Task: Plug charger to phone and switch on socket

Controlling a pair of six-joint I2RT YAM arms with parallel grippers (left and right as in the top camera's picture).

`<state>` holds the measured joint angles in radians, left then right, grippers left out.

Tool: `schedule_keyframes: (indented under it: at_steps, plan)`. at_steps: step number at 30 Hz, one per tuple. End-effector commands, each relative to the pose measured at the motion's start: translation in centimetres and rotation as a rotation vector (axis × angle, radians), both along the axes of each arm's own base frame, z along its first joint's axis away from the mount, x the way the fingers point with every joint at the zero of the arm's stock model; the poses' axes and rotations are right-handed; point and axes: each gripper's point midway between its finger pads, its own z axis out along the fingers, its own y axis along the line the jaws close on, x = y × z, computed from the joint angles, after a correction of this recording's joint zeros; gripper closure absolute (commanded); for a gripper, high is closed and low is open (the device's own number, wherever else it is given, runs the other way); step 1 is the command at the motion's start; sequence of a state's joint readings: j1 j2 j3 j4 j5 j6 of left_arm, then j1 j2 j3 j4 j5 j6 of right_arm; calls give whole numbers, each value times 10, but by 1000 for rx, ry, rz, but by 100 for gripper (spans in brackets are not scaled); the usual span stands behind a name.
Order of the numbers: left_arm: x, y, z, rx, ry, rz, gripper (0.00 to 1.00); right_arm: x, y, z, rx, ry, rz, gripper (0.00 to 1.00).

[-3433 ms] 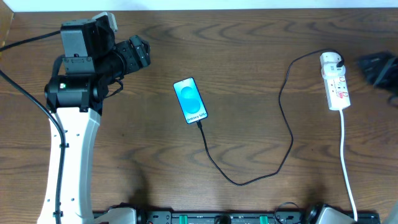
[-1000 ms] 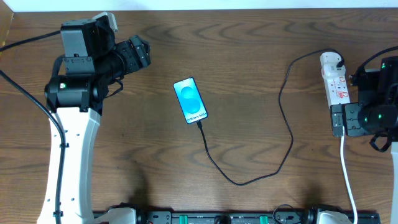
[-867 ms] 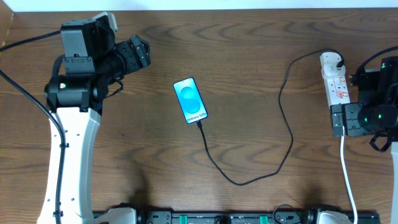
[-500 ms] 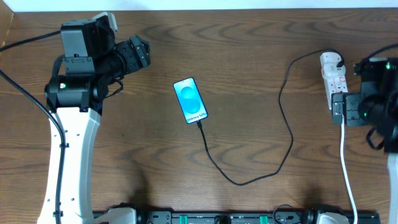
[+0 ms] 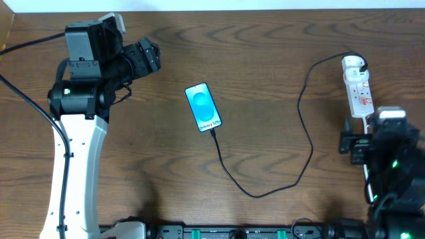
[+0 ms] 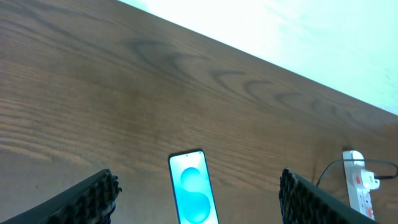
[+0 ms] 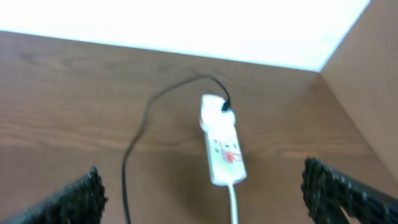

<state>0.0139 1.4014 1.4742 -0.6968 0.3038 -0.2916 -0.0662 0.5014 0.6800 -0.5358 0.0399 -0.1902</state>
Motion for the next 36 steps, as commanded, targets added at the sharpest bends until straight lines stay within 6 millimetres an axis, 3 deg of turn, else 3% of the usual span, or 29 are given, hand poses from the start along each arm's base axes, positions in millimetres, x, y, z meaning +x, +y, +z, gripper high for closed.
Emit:
schedule_keyframes:
  at_steps: [1,19,26,31,34,36]
  plan:
    - [1,2,1,8,-2,6,16,-3,7,-13,-6,-69,32,1]
    - [1,2,1,8,-2,6,16,-6,19,-50,18,-385,95,1]
    - [1,2,1,8,-2,6,16,-1,20,-69,53,-413,94,1]
    - [1,2,1,8,-2,6,15,-1,20,-81,56,-365,89,1]
    - [1,2,1,8,-2,6,15,-2,20,-102,68,-282,87,1]
    - [1,2,1,8,-2,6,15,-2,20,-100,70,-287,85,1]
